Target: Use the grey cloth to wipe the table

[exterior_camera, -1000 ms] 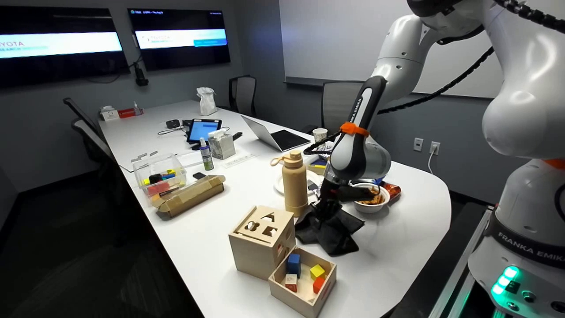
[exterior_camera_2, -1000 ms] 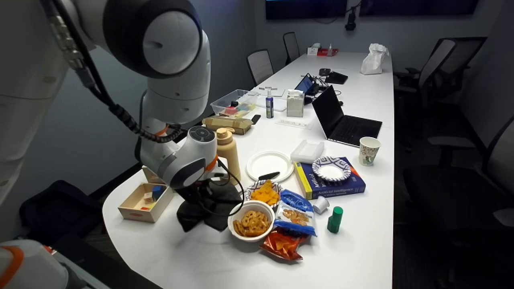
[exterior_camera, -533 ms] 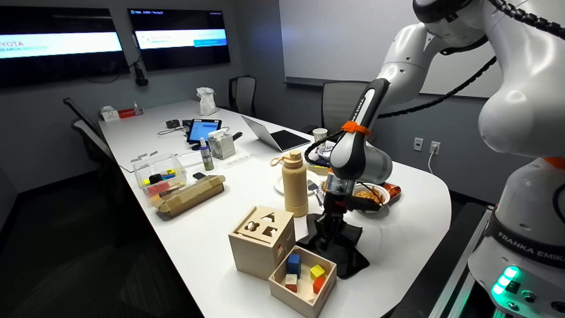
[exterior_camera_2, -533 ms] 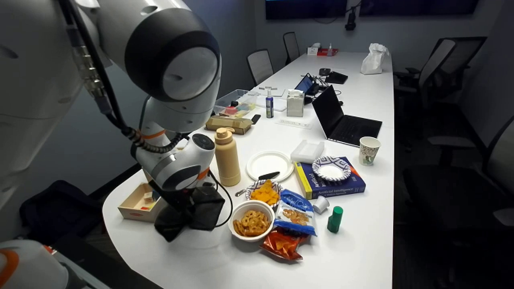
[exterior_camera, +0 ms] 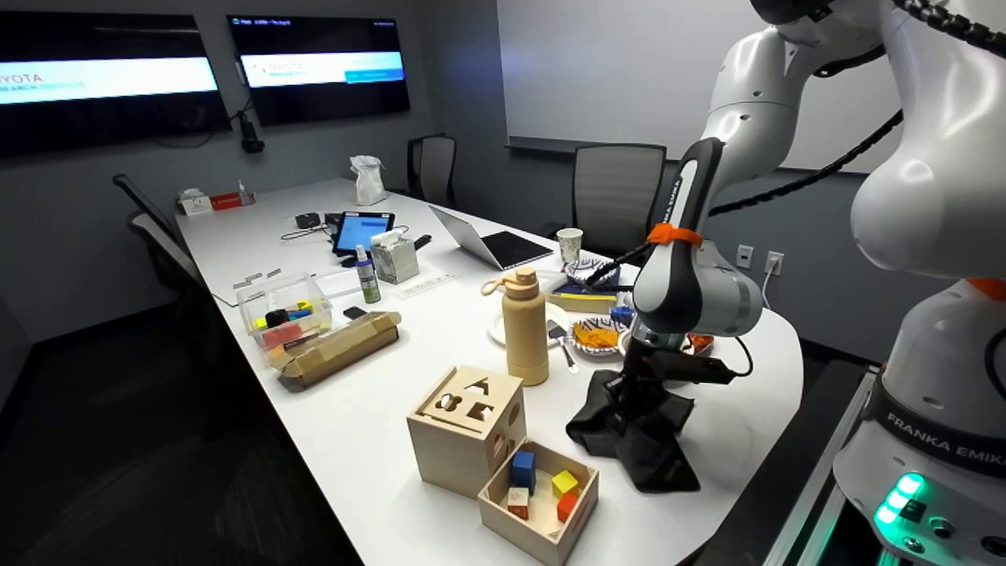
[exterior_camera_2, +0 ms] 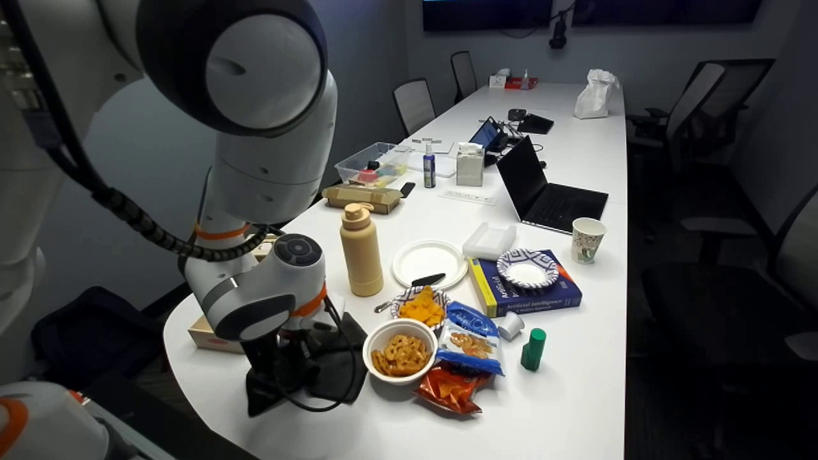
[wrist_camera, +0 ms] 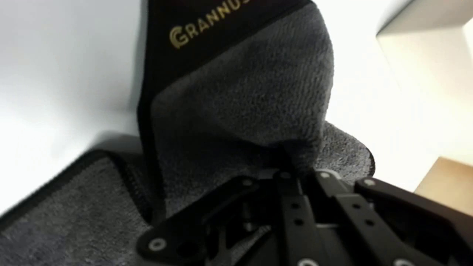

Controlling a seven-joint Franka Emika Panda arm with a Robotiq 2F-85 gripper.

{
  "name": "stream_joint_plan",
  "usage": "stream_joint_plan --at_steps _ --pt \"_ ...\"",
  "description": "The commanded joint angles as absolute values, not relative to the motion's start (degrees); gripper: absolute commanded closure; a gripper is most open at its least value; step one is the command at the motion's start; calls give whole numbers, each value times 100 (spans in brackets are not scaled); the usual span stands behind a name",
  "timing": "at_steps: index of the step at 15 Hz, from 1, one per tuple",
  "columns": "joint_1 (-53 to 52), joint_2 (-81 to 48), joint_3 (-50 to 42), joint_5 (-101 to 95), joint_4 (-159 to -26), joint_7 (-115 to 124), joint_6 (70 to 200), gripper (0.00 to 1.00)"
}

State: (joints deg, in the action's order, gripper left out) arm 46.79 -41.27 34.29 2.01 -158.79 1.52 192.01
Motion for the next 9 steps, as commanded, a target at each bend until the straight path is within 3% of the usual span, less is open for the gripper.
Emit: stream_joint_plan --at_steps 1,4,9 --pt "4380 -3824 3062 81 -15835 670 19536 99" --pt "4232 -3825 2953 -81 -15503 777 19314 99" --pt "4837 -3826 3636 -825 -15654 592 18947 99"
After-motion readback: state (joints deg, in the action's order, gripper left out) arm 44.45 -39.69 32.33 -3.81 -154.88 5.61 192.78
